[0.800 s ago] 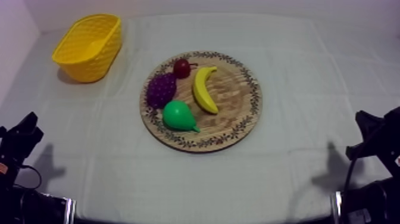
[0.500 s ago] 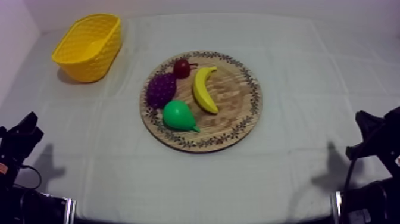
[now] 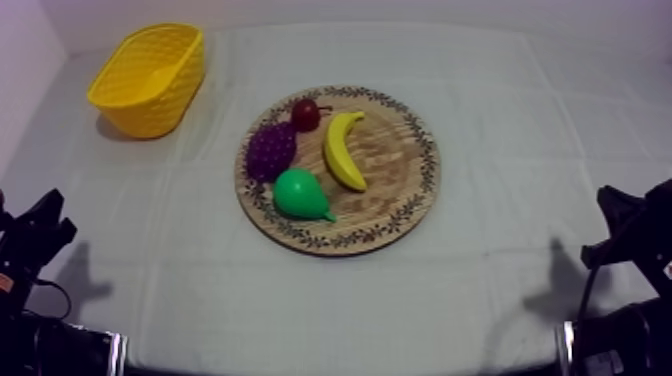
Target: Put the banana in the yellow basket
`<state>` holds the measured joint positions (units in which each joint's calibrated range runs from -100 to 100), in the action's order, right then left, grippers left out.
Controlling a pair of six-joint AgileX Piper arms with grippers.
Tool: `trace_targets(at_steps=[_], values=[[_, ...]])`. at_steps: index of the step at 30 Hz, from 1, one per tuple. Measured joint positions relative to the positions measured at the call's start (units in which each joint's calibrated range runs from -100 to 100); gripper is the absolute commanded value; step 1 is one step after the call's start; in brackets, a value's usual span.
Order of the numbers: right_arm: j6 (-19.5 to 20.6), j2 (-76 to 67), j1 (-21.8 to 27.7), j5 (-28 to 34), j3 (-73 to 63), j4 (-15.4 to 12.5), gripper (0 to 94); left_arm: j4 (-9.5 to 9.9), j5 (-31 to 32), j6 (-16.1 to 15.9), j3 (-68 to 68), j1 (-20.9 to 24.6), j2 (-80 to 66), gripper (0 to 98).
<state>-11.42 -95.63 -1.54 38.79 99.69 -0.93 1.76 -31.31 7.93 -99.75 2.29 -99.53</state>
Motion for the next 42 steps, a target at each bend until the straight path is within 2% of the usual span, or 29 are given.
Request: trace_targets(at_steps=[8,16,24,26,33,42], values=[[0.1,0.0,0.0,0.0,0.0,0.0,0.3,-0.08,1.1,-2.2,8.9,-3.7,13.0,0.1],[0.0,0.0,0.0,0.0,0.0,0.0,0.3,0.07,-4.2,-3.7,29.7,-9.7,34.6,0.1],[0.0,0.0,0.0,0.0,0.0,0.0,0.3,-3.86,-17.4,-4.6,53.8,-10.6,57.6,0.1],[0.0,0.0,0.0,0.0,0.0,0.0,0.3,-4.21,-20.0,-4.2,59.3,-11.4,63.8,0.1],[0.0,0.0,0.0,0.0,0.0,0.0,0.3,-2.79,-26.7,-1.8,78.8,-16.6,86.3,0.1],[0.0,-0.1,-0.1,0.0,0.0,0.0,0.3,-3.31,-34.9,2.4,97.6,-22.6,107.2,0.1]])
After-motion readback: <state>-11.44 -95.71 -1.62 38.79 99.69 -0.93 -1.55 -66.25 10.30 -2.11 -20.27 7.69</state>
